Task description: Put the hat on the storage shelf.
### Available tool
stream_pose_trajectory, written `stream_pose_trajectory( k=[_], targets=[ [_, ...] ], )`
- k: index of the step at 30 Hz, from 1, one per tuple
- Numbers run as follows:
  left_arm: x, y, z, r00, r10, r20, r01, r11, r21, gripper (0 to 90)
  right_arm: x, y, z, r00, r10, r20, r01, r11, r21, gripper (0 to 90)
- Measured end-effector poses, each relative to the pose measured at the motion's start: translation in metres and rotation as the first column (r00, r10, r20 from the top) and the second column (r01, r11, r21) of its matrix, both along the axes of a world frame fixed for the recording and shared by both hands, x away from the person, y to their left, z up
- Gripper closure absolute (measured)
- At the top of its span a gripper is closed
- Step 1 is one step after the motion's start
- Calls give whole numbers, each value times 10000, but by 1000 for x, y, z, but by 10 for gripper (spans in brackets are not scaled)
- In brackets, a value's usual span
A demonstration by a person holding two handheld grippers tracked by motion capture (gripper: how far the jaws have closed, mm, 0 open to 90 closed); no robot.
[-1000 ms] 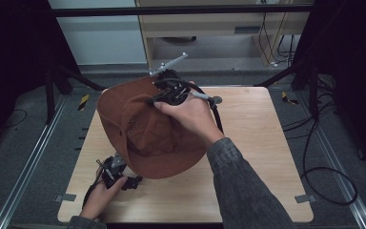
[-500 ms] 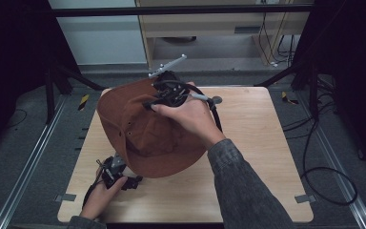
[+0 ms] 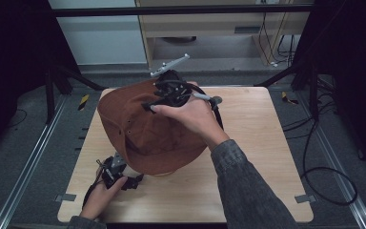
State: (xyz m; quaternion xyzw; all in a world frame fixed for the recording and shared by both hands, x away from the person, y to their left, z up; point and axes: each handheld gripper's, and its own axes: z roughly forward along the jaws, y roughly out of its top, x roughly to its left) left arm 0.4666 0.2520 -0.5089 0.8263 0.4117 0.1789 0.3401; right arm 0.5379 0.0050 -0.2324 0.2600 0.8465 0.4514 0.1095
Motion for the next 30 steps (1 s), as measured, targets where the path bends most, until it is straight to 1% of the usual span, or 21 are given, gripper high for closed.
stream_pose_trajectory(
  k=[1,3,4,6,7,10,11,13,18,20,22,23,25,28,29,30],
  targets=[
    [0,0,0,10000,0,2,0,10000,2,0,0,-1,1,10000,-3,43,3,10000,34,370],
    [0,0,0,10000,0,0,0,10000,0,0,0,-1,1,10000,-35,72,34,10000,35,357],
    [0,0,0,10000,-1,2,1,10000,1,0,0,-2,2,9999,-102,105,101,9999,76,331],
    [0,0,0,10000,1,0,-1,10000,0,0,-1,-2,2,9998,-109,148,108,9999,81,319],
    [0,0,0,10000,-1,2,1,10000,2,0,-1,-3,3,9998,-136,153,134,9999,100,285],
    [0,0,0,10000,-2,1,2,10000,3,0,-3,-6,5,9995,-203,245,200,9997,163,232],
    [0,0,0,10000,-2,1,2,10000,3,0,-3,-6,5,9995,-203,245,200,9997,163,232],
    [0,0,0,10000,-1,0,1,10000,1,0,-5,-10,7,9990,-269,353,262,9995,203,186],
    [0,0,0,10000,4,0,-4,10000,-5,0,-10,-19,11,9980,-367,516,350,9988,334,147],
    [0,0,0,10000,3,-2,-3,10000,-2,0,-12,-28,13,9969,-513,597,491,9981,384,115],
    [0,0,0,10000,5,1,-5,10000,-1,0,-13,-31,13,9965,-560,615,539,9979,354,106],
    [0,0,0,10000,3,0,-3,10000,1,0,-13,-40,13,9954,-702,657,676,9969,408,95],
    [0,0,0,10000,2,2,-2,10000,1,0,-13,-43,13,9951,-764,635,735,9962,468,92],
    [0,0,0,10000,1,0,-1,10000,-1,0,-14,-62,12,9919,-1034,743,988,9931,632,73],
    [0,0,0,10000,-2,-3,2,10000,3,0,-14,-62,12,9919,-1034,743,988,9931,632,73],
    [0,0,0,10000,-6,-1,6,10000,5,0,-15,-73,10,9892,-1225,805,1172,9908,680,70]
  ],
)
